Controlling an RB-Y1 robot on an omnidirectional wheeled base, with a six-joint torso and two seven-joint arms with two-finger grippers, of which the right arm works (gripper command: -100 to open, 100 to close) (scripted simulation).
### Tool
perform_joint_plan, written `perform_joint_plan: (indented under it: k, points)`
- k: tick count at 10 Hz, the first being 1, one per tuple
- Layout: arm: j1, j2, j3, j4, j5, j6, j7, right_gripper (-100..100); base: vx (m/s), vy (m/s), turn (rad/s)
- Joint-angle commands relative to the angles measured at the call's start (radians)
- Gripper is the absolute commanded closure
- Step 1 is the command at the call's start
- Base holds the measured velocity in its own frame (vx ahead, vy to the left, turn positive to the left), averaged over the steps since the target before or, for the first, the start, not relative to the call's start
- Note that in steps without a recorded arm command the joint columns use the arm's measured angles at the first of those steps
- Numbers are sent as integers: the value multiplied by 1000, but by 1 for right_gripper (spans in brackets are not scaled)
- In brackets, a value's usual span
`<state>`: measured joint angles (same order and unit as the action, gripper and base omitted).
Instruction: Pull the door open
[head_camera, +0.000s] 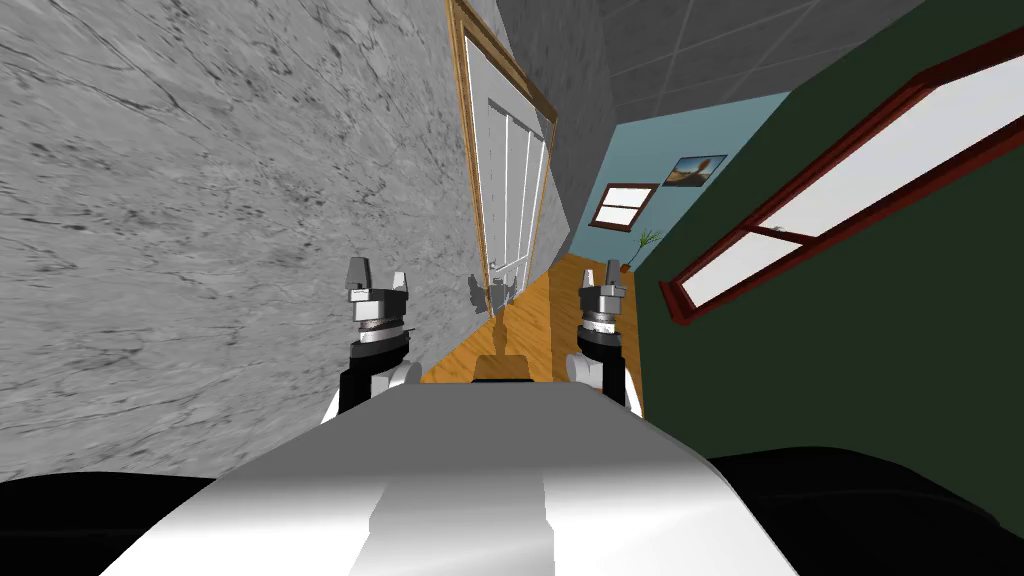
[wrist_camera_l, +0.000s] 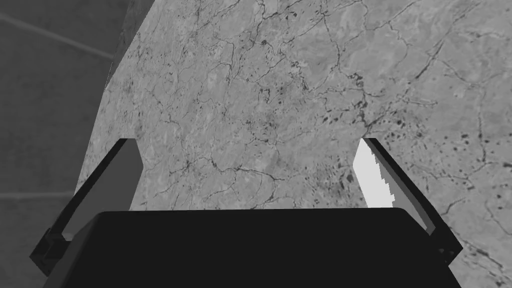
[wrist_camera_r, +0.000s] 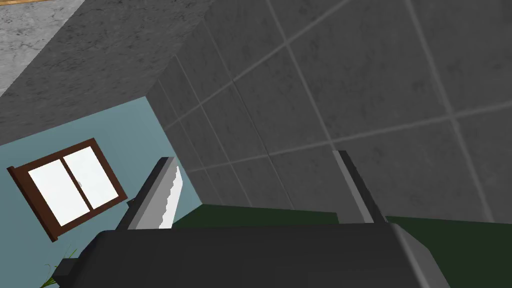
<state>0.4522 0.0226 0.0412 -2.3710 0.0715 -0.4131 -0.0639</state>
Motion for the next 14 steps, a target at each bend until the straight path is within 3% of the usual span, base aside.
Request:
perform_joint_plan:
  k: [1,8,14]
  points:
    - [-8,-9,3,29,-4,-8,-3,-100,39,-7,73]
    - [-55,-56,18,196,-26,-56,-21,-100,84,-18,115]
    - [-102,-98,33,366,-49,-106,-40,-100,85,-36,136]
